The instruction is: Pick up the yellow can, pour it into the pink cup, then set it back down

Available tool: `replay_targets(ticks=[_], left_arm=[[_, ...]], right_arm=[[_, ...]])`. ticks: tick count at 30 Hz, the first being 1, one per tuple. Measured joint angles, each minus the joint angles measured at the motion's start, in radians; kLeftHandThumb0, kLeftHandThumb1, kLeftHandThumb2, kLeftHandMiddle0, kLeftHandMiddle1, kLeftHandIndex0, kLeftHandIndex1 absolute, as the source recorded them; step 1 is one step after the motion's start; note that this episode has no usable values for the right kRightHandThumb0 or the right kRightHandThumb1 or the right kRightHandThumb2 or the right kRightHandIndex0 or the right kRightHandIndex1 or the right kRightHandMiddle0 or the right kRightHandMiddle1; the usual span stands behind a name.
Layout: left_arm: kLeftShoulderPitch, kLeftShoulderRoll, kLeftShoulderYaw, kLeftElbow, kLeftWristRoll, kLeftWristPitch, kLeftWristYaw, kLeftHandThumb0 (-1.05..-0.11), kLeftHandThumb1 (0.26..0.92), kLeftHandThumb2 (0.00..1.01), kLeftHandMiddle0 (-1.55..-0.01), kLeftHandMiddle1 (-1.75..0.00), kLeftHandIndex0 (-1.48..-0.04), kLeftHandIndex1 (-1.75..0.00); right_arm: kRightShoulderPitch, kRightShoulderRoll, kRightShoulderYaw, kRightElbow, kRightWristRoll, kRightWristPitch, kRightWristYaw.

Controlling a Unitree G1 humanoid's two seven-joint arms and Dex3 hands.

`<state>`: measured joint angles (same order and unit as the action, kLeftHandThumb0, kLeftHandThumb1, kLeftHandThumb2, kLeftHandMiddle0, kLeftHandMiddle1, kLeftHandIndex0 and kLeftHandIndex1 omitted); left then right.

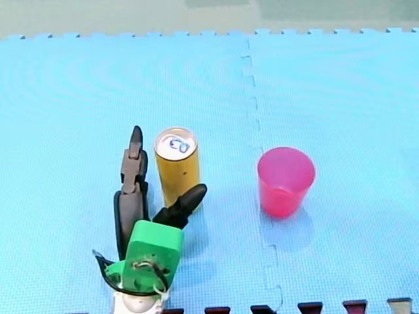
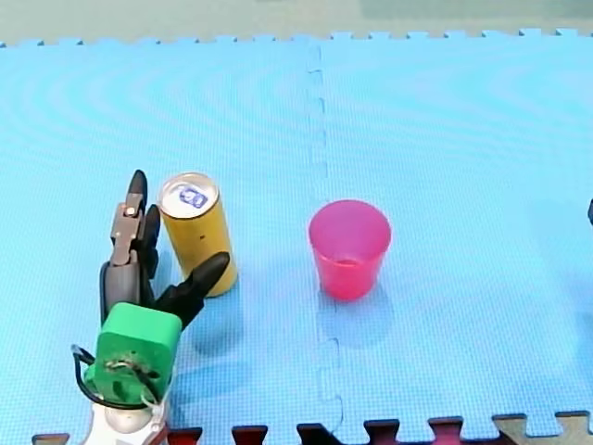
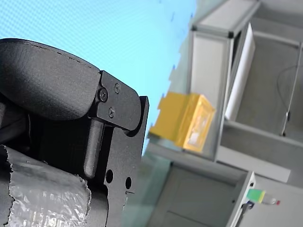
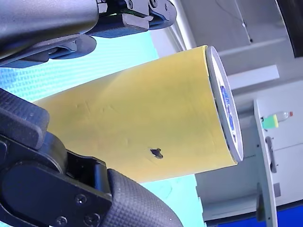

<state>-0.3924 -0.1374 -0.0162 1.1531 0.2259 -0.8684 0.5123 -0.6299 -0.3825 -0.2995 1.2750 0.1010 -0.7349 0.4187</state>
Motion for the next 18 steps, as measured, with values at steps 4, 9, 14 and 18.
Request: replay_targets(ticks=[4,9,14,18], left_arm=[[-0.006,0.002,0.001,0.003,-0.001,0.000,-0.004,-1.018,0.817,0.00,-0.29,0.00,-0.19,0.00],[-0.029,0.005,0.003,0.006,-0.003,0.011,-0.011,-1.013,0.819,0.00,-0.29,0.00,-0.19,0.00],[-0.040,0.003,0.005,0.008,-0.006,0.016,-0.014,-1.007,0.822,0.00,-0.29,0.00,-0.19,0.00],[-0.047,-0.002,0.006,0.006,-0.012,0.020,-0.016,-1.007,0.828,0.00,-0.29,0.00,-0.20,0.00]], right_arm=[[-0.001,0.000,0.000,0.000,0.000,0.000,0.000],[-0.001,0.000,0.000,-0.001,0.000,0.000,0.000],[0.000,0.000,0.000,-0.002,0.000,0.000,-0.001],[0.000,-0.001,0.000,-0.003,0.000,0.000,0.000]])
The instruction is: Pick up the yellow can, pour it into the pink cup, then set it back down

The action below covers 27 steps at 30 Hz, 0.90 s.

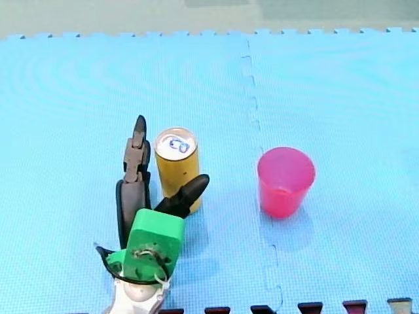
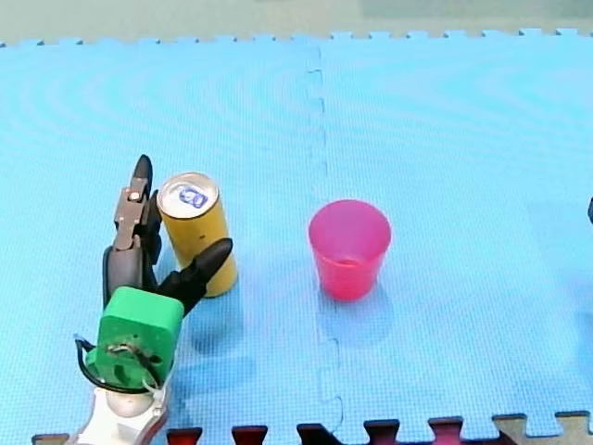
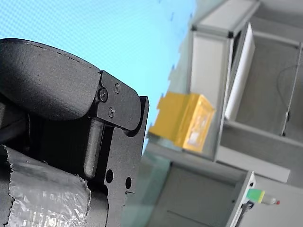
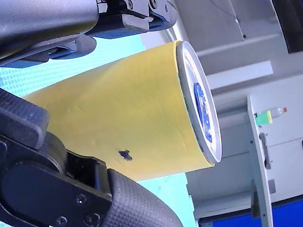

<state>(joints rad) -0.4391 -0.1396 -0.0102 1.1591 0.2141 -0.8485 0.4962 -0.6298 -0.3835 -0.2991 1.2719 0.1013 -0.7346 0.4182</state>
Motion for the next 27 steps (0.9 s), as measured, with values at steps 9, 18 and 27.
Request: replay_targets(ticks=[9,18,27], left_arm=[[-0.022,-0.009,0.005,-0.006,-0.007,0.015,-0.003,-1.005,0.840,0.00,-0.31,0.00,-0.21,0.00],[-0.036,-0.033,0.023,-0.013,-0.055,0.016,-0.049,-1.000,0.841,0.00,-0.30,0.00,-0.22,0.00],[-0.033,-0.040,0.021,-0.025,-0.056,0.016,-0.051,-0.995,0.836,0.00,-0.27,0.00,-0.22,0.00]], right_arm=[[0.003,-0.001,0.001,0.000,-0.001,-0.001,0.000],[0.009,-0.001,0.004,-0.003,-0.002,-0.008,-0.001],[0.017,0.001,0.007,-0.008,-0.002,-0.022,-0.002]])
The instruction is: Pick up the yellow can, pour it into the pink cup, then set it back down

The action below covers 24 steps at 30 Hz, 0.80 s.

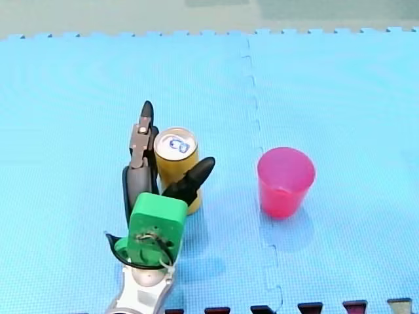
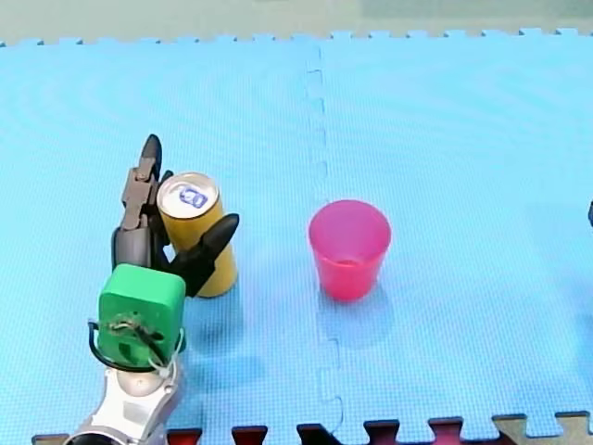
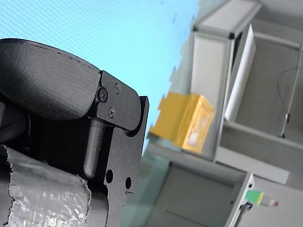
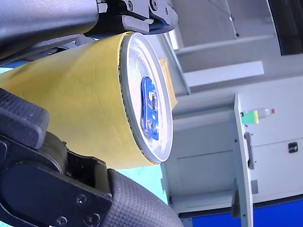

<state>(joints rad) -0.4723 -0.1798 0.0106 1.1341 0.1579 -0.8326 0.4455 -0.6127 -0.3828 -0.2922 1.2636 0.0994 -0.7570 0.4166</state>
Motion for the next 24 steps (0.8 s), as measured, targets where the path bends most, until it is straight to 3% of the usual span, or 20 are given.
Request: replay_targets(ticks=[24], left_arm=[[0.024,-0.005,-0.016,-0.026,0.024,0.000,0.021,-0.995,0.820,0.00,-0.27,0.00,-0.23,0.00]], right_arm=[[0.008,0.003,-0.002,-0.001,0.004,-0.006,0.009]])
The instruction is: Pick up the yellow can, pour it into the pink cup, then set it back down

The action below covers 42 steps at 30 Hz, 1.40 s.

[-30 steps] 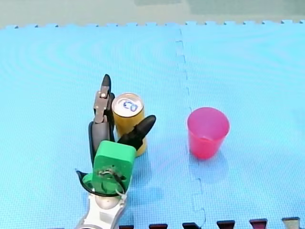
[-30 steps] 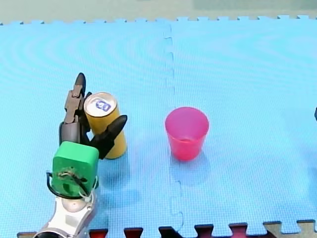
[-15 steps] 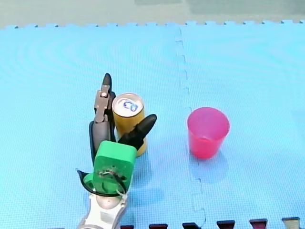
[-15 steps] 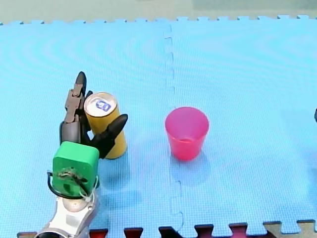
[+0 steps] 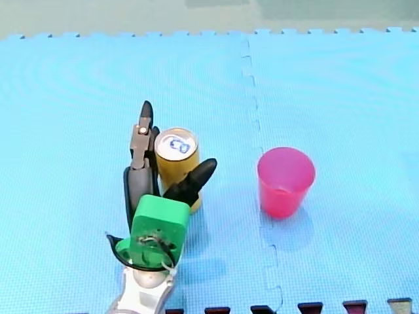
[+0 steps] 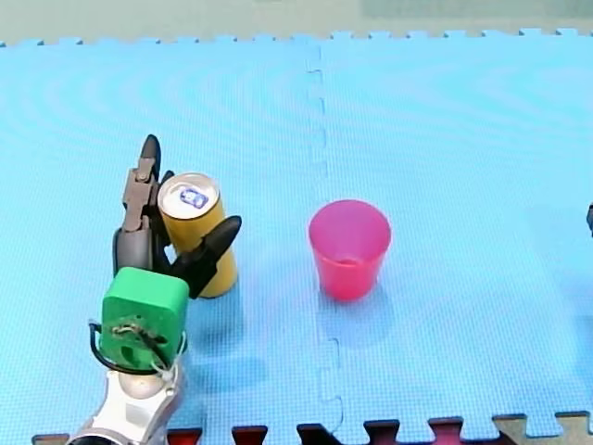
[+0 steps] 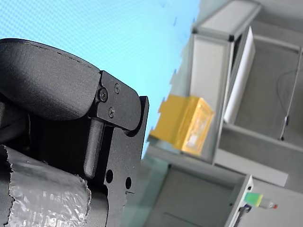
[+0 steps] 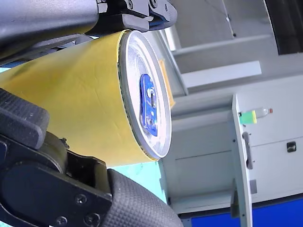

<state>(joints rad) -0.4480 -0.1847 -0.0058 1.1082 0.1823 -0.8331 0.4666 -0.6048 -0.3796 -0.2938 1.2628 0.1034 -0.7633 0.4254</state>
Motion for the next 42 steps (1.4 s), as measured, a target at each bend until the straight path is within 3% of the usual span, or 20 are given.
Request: replay_targets(ticks=[7,12,21,31,42], left_arm=[[0.070,0.002,-0.019,-0.028,0.028,-0.007,0.012,-0.994,0.812,0.00,-0.27,0.00,-0.22,0.00],[0.109,0.027,-0.034,-0.026,0.067,-0.003,0.048,-1.000,0.806,0.00,-0.28,0.00,-0.21,0.00],[0.109,0.050,-0.041,0.007,0.077,-0.005,0.068,-1.019,0.777,0.00,-0.29,0.00,-0.20,0.00],[0.111,0.059,-0.019,0.018,0.042,-0.056,0.043,-0.981,0.753,0.00,-0.26,0.00,-0.20,0.00],[0.103,0.078,0.016,0.027,0.015,-0.081,0.041,-1.008,0.779,0.00,-0.26,0.00,-0.22,0.00]], right_arm=[[0.000,0.000,-0.004,0.002,0.003,0.003,0.005],[-0.002,-0.001,-0.005,0.005,0.003,0.009,0.006],[-0.007,-0.002,-0.003,0.007,-0.001,0.015,-0.002],[-0.011,-0.006,0.001,0.008,-0.008,0.019,-0.010],[-0.016,-0.007,0.003,0.012,-0.011,0.023,-0.015]])
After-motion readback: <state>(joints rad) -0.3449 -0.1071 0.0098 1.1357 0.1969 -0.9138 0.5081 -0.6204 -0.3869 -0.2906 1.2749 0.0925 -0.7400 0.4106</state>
